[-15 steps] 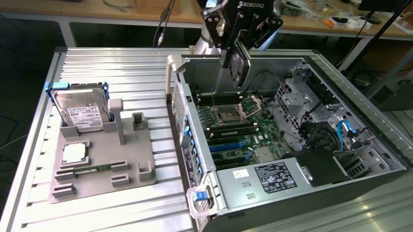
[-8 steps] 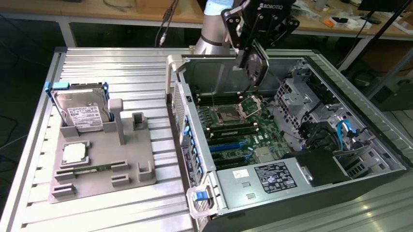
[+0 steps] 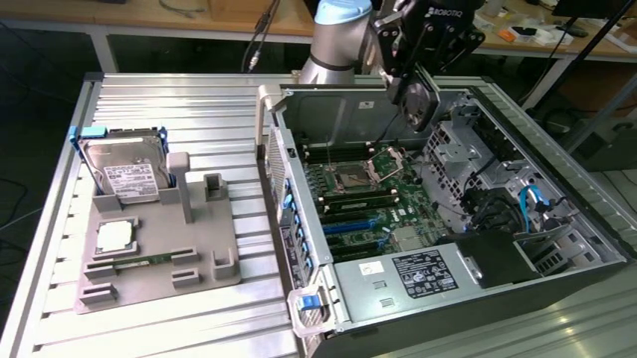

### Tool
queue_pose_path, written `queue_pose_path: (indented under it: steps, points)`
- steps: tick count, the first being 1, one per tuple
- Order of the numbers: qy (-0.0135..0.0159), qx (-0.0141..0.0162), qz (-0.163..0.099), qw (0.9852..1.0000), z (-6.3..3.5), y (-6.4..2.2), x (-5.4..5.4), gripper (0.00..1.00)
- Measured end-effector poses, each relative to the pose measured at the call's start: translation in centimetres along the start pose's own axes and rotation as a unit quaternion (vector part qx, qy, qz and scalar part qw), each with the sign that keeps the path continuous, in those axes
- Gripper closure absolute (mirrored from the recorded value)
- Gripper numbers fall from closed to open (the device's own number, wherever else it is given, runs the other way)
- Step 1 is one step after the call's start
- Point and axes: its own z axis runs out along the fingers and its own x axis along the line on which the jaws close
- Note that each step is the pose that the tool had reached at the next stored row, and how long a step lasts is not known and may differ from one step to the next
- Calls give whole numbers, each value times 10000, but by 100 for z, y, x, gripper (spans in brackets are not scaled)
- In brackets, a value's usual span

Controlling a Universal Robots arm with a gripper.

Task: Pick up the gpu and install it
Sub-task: 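Pick up the gpu and move the gpu toward the slot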

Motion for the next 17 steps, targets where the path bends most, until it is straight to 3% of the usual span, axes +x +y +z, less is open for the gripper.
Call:
queue_pose_path:
  steps: [17]
  points:
    - [0, 0, 0, 10000, 9, -2, -674, 71]
